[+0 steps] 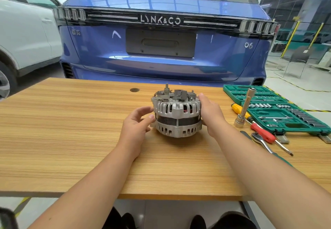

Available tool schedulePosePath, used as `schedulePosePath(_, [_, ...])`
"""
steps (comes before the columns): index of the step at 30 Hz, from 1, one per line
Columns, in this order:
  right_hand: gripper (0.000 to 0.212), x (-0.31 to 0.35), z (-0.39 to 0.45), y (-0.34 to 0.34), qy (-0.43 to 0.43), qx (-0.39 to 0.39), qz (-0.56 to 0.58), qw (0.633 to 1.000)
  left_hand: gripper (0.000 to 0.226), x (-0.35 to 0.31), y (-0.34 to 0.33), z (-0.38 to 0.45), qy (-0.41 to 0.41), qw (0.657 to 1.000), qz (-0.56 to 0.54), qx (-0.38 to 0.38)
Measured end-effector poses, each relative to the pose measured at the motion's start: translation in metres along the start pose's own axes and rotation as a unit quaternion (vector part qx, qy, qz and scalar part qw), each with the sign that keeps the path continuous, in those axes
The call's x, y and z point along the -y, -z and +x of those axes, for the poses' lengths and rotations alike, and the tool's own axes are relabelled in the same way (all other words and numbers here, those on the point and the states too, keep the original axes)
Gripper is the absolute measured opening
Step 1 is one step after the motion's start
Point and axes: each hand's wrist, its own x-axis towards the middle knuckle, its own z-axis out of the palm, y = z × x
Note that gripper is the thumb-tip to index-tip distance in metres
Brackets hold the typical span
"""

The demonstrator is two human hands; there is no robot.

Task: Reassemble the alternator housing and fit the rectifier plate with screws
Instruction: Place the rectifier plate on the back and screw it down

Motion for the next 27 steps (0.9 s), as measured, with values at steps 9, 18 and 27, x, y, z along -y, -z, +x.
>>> schedulePosePath(9, [0.12,-0.007,-0.039,-0.031,0.066,-0.016,-0.001,0.998,0.057,0.008,-0.007,0.01,0.069,0.989,0.129,0.034])
schedulePosePath(18, [0.095,-0.01,-0.034,-0.033,0.07,-0.036,0.026,0.997,0.095,-0.002,-0.014,0.001,0.07,0.986,0.151,0.006])
schedulePosePath(27, [0.08,-0.009,-0.016,-0.017,0.103,0.038,0.042,0.993,0.083,-0.007,-0.002,-0.001,0.055,0.986,0.146,-0.054])
